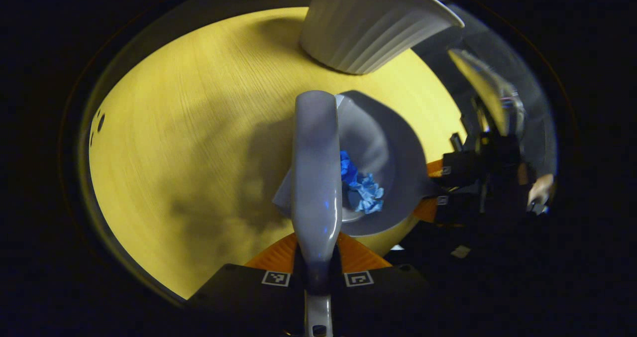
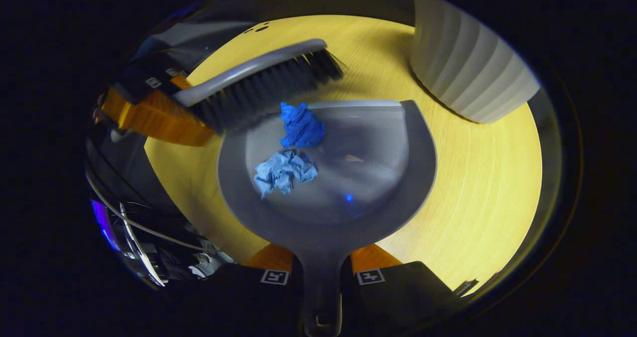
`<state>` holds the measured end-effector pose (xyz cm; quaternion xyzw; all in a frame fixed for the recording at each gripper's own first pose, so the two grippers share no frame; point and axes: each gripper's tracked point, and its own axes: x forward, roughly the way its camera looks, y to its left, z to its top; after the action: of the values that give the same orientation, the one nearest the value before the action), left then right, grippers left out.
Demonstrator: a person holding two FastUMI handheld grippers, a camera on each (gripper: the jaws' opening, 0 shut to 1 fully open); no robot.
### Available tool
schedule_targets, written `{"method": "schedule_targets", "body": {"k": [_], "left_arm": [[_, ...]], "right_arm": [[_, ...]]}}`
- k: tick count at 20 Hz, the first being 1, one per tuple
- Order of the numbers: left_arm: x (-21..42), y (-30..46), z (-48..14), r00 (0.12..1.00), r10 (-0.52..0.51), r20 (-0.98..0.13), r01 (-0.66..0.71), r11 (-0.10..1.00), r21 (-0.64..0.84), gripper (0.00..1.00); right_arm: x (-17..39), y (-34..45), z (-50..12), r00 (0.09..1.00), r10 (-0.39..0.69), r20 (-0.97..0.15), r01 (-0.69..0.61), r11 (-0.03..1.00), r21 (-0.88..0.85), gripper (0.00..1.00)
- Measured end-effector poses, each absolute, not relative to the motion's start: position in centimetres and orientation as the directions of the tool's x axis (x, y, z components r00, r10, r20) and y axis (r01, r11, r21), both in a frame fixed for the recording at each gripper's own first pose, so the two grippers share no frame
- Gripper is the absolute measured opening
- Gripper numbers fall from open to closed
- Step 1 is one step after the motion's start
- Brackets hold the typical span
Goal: Pick up the small broom and dustpan from the desktop, sweep the trash into the dustpan with the broom, and then empty the trash into the garbage bin.
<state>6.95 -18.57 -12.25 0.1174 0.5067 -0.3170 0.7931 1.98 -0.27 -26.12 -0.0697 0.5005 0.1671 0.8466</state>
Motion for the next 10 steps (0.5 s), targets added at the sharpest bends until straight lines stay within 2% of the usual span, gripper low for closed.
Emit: {"method": "schedule_targets", "body": {"k": [2, 5, 7, 10], "left_arm": [[6.3, -17.1, -10.6, 0.367, -0.373, -0.853, 0.559, 0.821, -0.119, 0.25], [6.0, -15.1, -8.7, 0.454, -0.38, -0.806, 0.428, 0.886, -0.177, 0.25], [6.1, -14.1, -9.0, 0.489, -0.379, -0.786, 0.362, 0.908, -0.212, 0.28], [6.4, -12.6, -10.2, 0.524, -0.375, -0.764, 0.317, 0.919, -0.234, 0.25]], "right_arm": [[1.8, -0.3, -26.0, 0.447, 0.223, -0.866, -0.369, 0.928, 0.049, 0.35], [1.9, -0.5, -25.5, 0.44, 0.253, -0.862, -0.39, 0.918, 0.071, 0.34], [2.0, -0.6, -25.3, 0.437, 0.248, -0.865, -0.406, 0.912, 0.056, 0.35], [2.3, -0.4, -24.7, 0.446, 0.213, -0.869, -0.398, 0.917, 0.021, 0.34]]}}
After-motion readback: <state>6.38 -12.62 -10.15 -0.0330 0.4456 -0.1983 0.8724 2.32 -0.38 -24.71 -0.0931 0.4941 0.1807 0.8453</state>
